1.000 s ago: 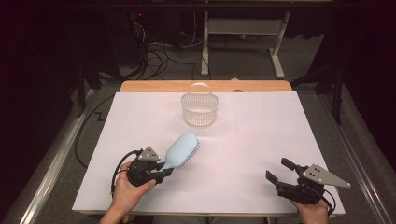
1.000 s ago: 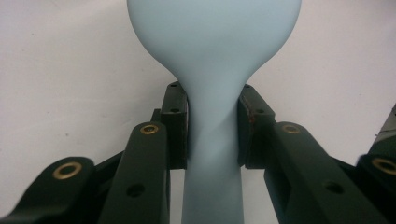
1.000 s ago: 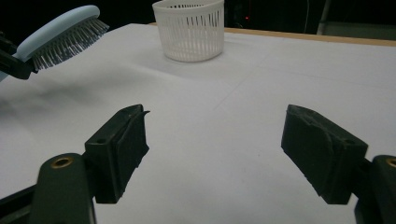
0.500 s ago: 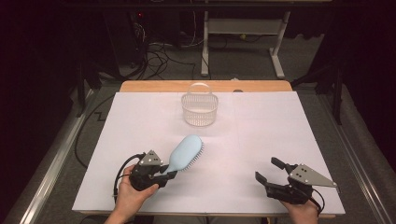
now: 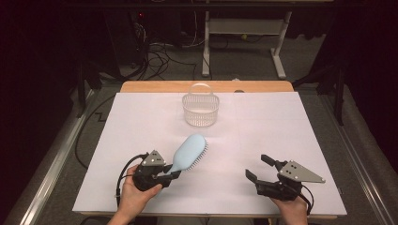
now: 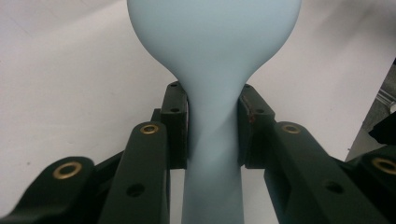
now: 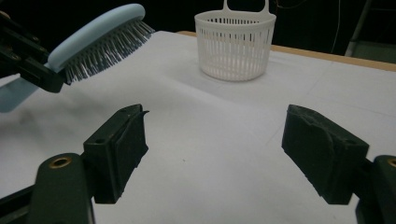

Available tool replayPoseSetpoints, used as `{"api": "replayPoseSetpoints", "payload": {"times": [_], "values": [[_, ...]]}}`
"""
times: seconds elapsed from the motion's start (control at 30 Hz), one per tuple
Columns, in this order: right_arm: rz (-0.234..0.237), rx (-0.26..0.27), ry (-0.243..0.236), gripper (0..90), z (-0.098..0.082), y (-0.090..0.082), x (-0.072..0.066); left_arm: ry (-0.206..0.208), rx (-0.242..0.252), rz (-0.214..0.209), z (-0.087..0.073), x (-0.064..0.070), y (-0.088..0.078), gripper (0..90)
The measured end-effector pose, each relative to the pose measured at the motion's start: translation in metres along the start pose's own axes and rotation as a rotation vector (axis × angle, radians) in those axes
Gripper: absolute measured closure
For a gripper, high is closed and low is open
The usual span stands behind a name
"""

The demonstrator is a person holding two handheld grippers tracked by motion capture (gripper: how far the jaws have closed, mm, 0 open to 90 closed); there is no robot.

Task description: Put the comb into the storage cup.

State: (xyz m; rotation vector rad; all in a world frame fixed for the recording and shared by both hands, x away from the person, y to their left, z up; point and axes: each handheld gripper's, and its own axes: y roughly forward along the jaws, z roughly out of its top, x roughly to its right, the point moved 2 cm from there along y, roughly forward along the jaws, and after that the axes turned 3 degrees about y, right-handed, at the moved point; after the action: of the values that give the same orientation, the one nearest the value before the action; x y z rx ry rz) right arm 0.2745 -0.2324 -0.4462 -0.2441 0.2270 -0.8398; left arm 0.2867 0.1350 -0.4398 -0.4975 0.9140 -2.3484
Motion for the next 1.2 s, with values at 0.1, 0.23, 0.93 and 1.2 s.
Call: {"api": "replayPoseSetpoints", "payload": {"times": [0.1,0.23,0.93,1.2], "values": [[0.025,0.004,0.008,22.0,0.001,0.006,-0.004,0.012,0.000,0.001,0.001,0.002,0.001,69.2],[0.050,0.000,-0.004,21.7,0.002,0.011,-0.012,0.016,0.007,0.001,0.002,0.006,0.001,69.2],[0.152,-0.048,-0.008,19.8,0.005,0.045,-0.040,0.054,0.016,-0.017,0.014,0.015,0.015,69.1],[0.156,-0.028,0.010,16.6,0.011,0.053,-0.049,0.088,0.026,-0.018,0.019,0.027,0.017,69.2]]}}
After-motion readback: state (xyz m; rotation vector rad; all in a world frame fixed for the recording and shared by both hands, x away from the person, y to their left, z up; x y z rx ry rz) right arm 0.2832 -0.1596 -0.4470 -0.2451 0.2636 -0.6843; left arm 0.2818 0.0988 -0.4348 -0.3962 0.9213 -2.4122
